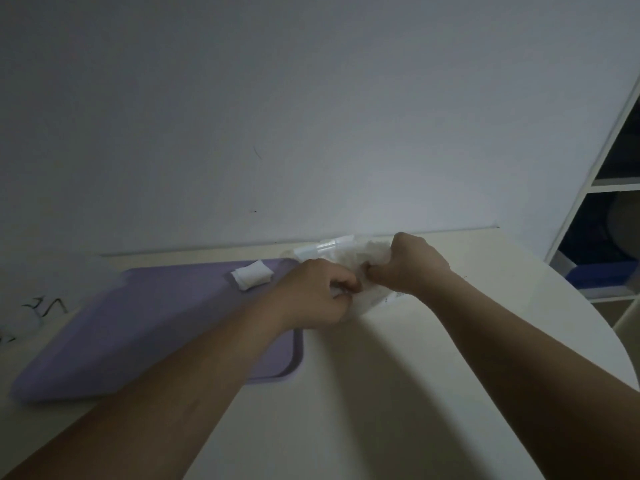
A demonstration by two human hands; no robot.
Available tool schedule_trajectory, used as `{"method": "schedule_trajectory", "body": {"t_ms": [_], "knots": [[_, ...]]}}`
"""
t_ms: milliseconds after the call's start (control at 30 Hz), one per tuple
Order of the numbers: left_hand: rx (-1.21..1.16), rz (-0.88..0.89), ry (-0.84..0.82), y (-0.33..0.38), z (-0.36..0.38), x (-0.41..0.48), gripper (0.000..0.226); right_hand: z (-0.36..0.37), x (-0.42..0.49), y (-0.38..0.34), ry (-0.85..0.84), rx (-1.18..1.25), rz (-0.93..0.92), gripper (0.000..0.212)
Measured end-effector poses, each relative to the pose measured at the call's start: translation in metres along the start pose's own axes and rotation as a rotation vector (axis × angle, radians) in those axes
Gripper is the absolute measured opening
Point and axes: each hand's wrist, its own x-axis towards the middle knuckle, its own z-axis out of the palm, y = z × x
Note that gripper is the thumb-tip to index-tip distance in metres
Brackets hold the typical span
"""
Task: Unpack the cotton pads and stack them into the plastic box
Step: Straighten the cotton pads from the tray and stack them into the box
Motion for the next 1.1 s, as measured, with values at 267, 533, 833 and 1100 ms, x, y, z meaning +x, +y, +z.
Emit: {"method": "schedule_trajectory", "body": {"t_ms": [267, 533, 833, 1100], "knots": [[-0.173, 0.005, 0.009, -0.021, -0.006, -0.005, 0.022, -0.003, -0.003, -0.012, -0.254, 0.047, -0.015, 0.045], [-0.273, 0.055, 0.065, -0.02, -0.002, -0.009, 0.017, 0.004, 0.001, -0.017, -0.166, -0.051, -0.074, 0.046], [0.12, -0.5, 0.278, -0.112, -0.038, 0.005, 0.019, 0.012, -0.008, -0.027, -0.243, -0.119, -0.145, 0.032], [0.077, -0.652, 0.124, -0.123, -0.052, -0.001, 0.048, 0.011, -0.011, -0.027, -0.26, -0.12, -0.087, 0.047]]}}
